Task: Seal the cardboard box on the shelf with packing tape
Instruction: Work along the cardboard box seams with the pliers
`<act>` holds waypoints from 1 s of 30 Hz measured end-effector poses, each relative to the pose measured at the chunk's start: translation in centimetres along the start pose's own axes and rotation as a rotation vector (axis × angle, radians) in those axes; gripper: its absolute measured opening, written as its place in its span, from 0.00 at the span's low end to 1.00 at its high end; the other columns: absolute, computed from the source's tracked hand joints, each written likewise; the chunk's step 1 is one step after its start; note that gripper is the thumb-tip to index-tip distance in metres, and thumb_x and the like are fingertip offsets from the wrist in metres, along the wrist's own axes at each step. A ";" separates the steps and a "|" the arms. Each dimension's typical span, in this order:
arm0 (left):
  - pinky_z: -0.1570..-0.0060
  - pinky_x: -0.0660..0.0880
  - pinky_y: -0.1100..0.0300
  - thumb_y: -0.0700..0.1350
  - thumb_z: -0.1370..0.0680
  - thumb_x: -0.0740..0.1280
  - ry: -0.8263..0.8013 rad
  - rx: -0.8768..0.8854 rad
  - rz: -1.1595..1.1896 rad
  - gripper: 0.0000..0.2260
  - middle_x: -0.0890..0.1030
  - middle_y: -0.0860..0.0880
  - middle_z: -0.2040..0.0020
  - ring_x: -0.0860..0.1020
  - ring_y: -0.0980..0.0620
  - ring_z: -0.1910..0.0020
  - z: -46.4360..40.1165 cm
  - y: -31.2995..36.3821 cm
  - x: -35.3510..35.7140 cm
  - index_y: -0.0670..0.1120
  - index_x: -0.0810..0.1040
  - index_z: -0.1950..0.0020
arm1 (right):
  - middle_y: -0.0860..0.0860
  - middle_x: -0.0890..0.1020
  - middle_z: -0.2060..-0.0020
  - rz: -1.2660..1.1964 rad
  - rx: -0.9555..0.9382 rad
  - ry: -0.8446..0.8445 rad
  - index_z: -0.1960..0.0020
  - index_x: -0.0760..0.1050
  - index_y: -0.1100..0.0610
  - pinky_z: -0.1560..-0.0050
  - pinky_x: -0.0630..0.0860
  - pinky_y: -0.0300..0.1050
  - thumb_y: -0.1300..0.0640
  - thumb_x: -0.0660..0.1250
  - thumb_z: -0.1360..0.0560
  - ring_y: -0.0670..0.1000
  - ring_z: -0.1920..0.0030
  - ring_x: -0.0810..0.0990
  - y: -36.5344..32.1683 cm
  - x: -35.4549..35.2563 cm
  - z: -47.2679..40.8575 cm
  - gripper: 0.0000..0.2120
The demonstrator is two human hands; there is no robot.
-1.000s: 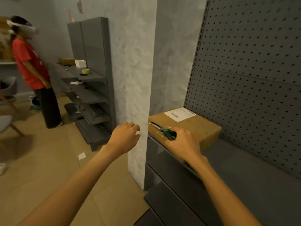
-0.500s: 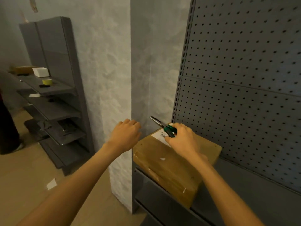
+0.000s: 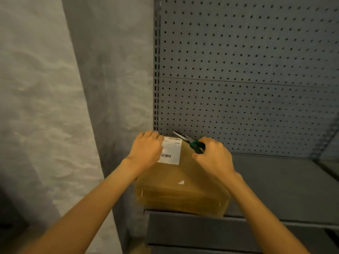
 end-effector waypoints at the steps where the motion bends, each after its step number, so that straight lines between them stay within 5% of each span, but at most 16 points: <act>1: 0.44 0.69 0.52 0.45 0.21 0.60 0.014 0.034 0.030 0.13 0.77 0.44 0.41 0.73 0.44 0.41 -0.2 0.8 0.2 0.43 0.75 0.39 | 0.51 0.79 0.48 0.011 0.034 0.013 0.40 0.74 0.52 0.56 0.77 0.48 0.48 0.67 0.28 0.55 0.51 0.78 0.5 -0.5 1.0 0.18; 7: 0.38 0.66 0.52 0.48 0.19 0.57 0.032 0.166 0.254 0.15 0.74 0.46 0.36 0.69 0.47 0.36 -1.1 6.7 1.4 0.45 0.73 0.36 | 0.52 0.79 0.54 0.134 0.232 -0.019 0.49 0.74 0.54 0.64 0.72 0.46 0.49 0.67 0.29 0.55 0.59 0.75 4.6 -2.6 7.4 0.12; 14: 0.40 0.69 0.53 0.50 0.19 0.57 -0.015 0.245 0.427 0.14 0.75 0.49 0.40 0.70 0.49 0.39 -2.8 11.6 2.7 0.46 0.74 0.39 | 0.51 0.80 0.51 0.243 0.371 -0.101 0.45 0.75 0.53 0.61 0.74 0.46 0.47 0.67 0.28 0.56 0.55 0.77 7.8 -4.7 13.1 0.15; 24: 0.46 0.72 0.54 0.48 0.19 0.57 -0.046 0.191 0.517 0.12 0.76 0.48 0.45 0.72 0.49 0.43 -3.1 12.1 4.5 0.45 0.77 0.43 | 0.47 0.75 0.59 0.266 0.347 -0.183 0.45 0.75 0.51 0.67 0.68 0.42 0.50 0.66 0.28 0.52 0.61 0.73 8.1 -5.1 15.4 0.12; 30: 0.44 0.72 0.53 0.48 0.19 0.57 -0.045 0.197 0.516 0.13 0.76 0.48 0.44 0.72 0.49 0.43 -3.1 12.2 4.5 0.44 0.77 0.43 | 0.49 0.80 0.55 0.287 0.318 -0.219 0.45 0.75 0.49 0.62 0.72 0.43 0.49 0.66 0.29 0.54 0.59 0.76 7.8 -5.0 15.0 0.13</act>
Point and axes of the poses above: each hand's wrist, its own z-axis away from the middle knuckle, its own x-axis out of the palm, y = z × x, the point moved 9 cm from there along -z, towards the middle knuckle
